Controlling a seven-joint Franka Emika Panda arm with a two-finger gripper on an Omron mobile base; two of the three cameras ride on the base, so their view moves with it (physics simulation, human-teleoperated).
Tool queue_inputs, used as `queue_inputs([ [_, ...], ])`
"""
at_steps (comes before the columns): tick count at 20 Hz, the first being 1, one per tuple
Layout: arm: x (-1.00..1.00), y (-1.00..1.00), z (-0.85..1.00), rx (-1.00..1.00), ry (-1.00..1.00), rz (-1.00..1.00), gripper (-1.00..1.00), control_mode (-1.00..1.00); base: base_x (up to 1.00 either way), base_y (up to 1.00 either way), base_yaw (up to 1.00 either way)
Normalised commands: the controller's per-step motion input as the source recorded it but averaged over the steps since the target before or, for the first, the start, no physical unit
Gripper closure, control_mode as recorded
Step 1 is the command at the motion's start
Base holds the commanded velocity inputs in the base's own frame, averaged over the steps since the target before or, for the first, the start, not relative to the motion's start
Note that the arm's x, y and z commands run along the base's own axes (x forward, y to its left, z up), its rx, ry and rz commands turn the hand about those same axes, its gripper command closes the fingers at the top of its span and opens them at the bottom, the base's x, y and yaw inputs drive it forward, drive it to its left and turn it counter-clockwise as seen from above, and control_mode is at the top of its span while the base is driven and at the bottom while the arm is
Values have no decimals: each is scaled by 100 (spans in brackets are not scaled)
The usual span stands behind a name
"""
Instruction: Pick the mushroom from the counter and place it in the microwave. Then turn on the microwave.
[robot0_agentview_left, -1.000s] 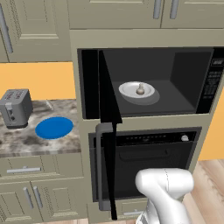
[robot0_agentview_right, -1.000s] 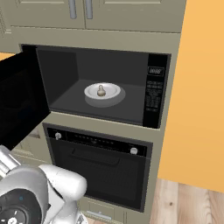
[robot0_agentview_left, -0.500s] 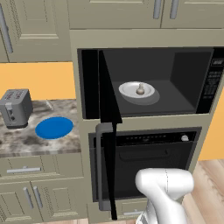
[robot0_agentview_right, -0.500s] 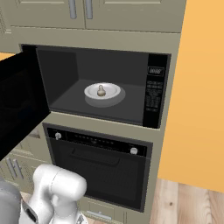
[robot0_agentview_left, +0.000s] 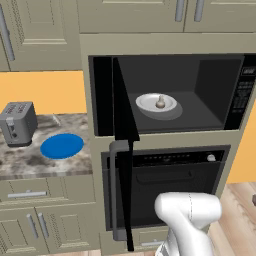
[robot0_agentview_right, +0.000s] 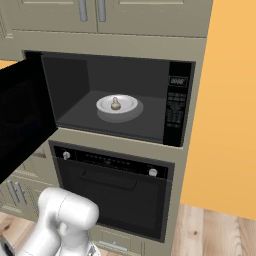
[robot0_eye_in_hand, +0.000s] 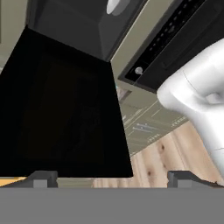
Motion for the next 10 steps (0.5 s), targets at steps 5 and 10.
queue_inputs([
  [5,-10,38,-10,6,-1,0,-100,-100,0,0,0],
  [10,-16,38,-14,4,-7,0,-100,-100,0,0,0],
])
